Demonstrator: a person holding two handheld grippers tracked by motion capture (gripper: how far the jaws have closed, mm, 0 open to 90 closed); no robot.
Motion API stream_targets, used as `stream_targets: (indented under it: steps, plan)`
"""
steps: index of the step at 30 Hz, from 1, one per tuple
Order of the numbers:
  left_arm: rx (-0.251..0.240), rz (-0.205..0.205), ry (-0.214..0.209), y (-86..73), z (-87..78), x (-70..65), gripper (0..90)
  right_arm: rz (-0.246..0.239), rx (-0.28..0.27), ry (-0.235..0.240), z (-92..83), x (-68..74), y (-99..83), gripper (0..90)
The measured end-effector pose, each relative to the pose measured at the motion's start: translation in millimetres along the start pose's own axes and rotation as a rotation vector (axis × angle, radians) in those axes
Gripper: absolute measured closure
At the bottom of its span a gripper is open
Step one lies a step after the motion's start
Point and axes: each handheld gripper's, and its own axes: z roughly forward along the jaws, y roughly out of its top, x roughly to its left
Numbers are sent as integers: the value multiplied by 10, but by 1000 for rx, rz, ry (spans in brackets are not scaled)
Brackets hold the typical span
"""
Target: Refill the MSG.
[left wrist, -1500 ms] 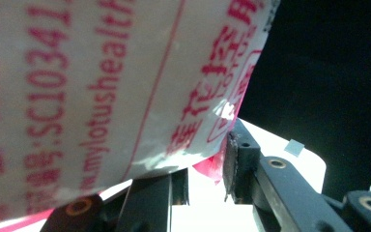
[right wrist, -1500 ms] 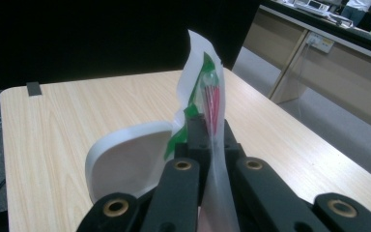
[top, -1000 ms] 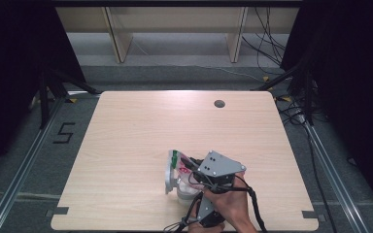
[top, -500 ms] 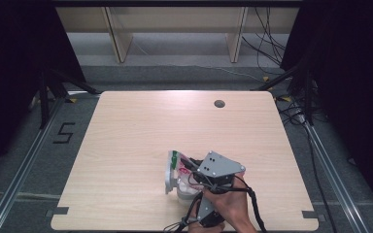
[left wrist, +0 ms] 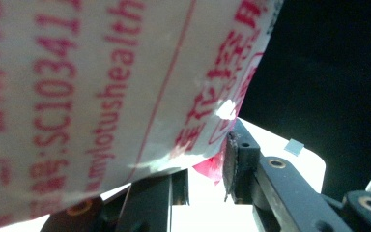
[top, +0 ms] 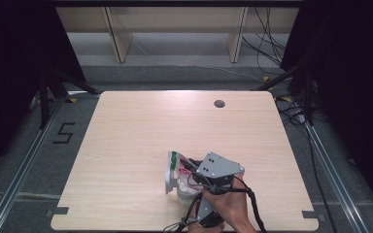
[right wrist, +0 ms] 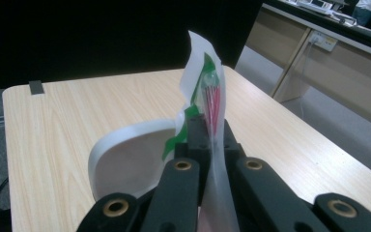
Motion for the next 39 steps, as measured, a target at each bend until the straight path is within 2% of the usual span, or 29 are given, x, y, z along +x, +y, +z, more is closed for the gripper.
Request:
stream_targets:
  steps: [2,3,4,6,7,9,10,13,14,15,16,18,20,21,24,27,28,29,31,33,34,35,36,37,39]
  plan:
    - [6,-7,-6,9,-5,4,741,-3,-5,-6,-7,13,14,900]
    - [10,-13,7,8,-6,0,742,0,-1,-3,-2,14,9,900]
    - [5,-15,-11,1,9,13,742,0,-1,-2,7,10,3,900]
    - [27,2,-5,-1,-7,28,741,3,3,-8,20,-1,-15,900]
    - [23,0,-14,3,-6,22,742,4,-2,-3,17,0,-12,900]
    - [11,-9,2,11,-10,3,741,0,-3,2,5,6,3,900]
    - [4,-14,-9,9,-2,6,741,-1,-3,1,3,13,8,900]
    - [28,6,-3,6,-7,27,742,4,-1,1,13,1,-6,900]
    - [25,6,-30,9,3,26,741,6,0,1,5,-2,-5,900]
    - [12,-7,-1,11,-4,5,742,4,-2,-4,2,-5,-1,900]
    - [13,-13,4,14,-4,-5,742,10,-3,-2,-3,3,5,900]
    - [10,-14,-6,2,12,11,742,-1,1,-1,5,-3,0,900]
    - [27,0,-7,5,-3,21,741,8,-2,0,12,-10,-13,900]
    - [15,0,2,7,-3,11,742,4,1,-1,3,-11,-7,900]
    - [4,-21,-12,15,6,10,743,5,-5,0,-3,10,13,900]
    - [45,4,10,13,-21,20,742,4,1,5,18,-9,-12,900]
    - [24,0,-11,12,-8,19,743,7,-3,-4,5,-3,-6,900]
    - [21,-9,6,19,-12,-4,743,11,0,-1,-6,4,3,900]
    - [8,-20,-1,7,10,8,742,2,2,7,1,7,7,900]
    - [41,4,12,9,-13,20,742,-1,4,1,17,-12,-13,900]
    - [25,-2,-9,9,-3,22,742,9,0,7,10,-6,-9,900]
    - [11,-16,-9,9,4,7,742,9,-2,-4,5,-4,-4,900]
    - [20,-19,4,12,-3,-1,742,3,1,-2,4,-2,-1,900]
    - [10,-16,-9,4,9,12,742,5,1,-4,9,2,-3,900]
    - [23,-3,-5,7,-3,18,742,12,-1,1,10,1,-7,900]
